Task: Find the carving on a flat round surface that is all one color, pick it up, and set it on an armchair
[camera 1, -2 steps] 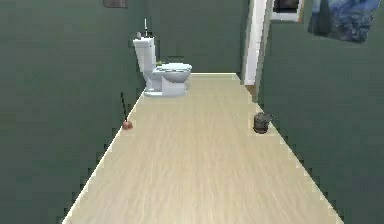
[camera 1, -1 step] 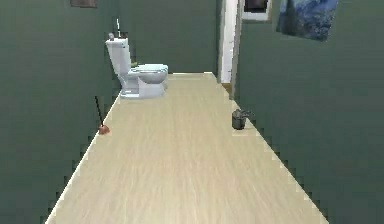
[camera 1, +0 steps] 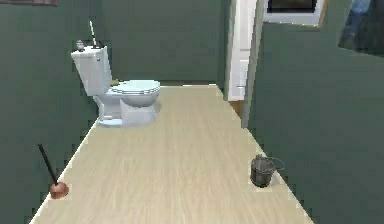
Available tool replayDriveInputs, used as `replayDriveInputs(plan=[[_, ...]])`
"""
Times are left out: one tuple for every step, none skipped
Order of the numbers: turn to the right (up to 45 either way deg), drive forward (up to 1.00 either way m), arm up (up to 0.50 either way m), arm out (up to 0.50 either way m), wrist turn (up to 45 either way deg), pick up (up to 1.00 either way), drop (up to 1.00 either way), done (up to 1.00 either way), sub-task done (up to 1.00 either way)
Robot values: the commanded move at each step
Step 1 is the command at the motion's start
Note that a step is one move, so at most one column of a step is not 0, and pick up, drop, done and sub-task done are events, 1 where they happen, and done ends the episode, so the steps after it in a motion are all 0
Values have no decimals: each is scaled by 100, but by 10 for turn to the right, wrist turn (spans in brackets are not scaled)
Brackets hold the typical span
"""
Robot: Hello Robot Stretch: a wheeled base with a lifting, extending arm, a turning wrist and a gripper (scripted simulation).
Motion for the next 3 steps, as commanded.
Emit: replayDriveInputs(plan=[[0, 100, 0, 0, 0, 0, 0, 0, 0], [0, 75, 0, 0, 0, 0, 0, 0, 0], [180, 0, 0, 0, 0, 0, 0, 0, 0]])
